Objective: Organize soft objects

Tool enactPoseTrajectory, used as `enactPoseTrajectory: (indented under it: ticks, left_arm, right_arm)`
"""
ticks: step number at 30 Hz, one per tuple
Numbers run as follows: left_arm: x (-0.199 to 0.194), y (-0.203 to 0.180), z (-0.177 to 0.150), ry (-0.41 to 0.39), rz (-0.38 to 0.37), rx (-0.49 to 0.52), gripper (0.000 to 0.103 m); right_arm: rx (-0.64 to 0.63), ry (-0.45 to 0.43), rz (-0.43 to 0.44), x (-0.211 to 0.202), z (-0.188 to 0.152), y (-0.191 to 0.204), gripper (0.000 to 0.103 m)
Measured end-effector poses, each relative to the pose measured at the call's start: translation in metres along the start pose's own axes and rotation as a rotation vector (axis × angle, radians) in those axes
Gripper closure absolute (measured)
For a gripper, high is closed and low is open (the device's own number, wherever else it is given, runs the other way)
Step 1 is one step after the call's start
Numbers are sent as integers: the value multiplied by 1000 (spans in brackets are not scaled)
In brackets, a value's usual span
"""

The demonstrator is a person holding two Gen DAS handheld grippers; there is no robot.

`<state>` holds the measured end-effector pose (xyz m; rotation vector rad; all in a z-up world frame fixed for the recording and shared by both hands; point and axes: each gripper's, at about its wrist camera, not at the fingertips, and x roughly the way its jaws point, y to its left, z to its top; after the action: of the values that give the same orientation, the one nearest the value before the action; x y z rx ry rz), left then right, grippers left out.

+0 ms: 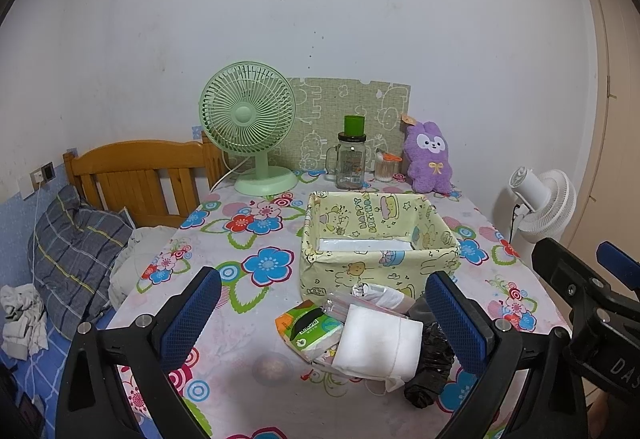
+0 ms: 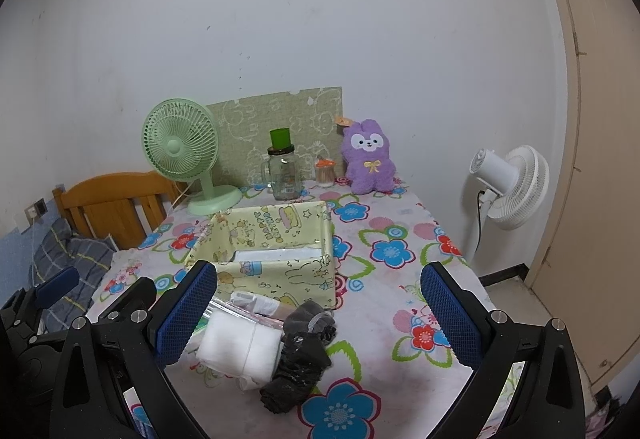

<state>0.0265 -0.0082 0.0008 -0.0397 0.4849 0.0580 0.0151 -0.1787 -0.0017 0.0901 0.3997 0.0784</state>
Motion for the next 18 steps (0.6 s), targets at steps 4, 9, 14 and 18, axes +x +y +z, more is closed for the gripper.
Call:
enactPoseTrajectory:
  ticks: [4,9,14,18]
  left_arm:
    - [2,1,1,3,-2,3,2]
    - [6,-2,-2,10,-3,3,3]
    - [14,-3,-3,25,-4,-1,4]
    - [21,-4,-5,32,-9,-5,5]
  right_arm:
    - [-1,5,1,2,-1,0,0]
    - [-2,11,7,6,-2,1,0]
    - [-2,24,4,14,-3,1,0]
    - [0,32,5,20,-5,1,0]
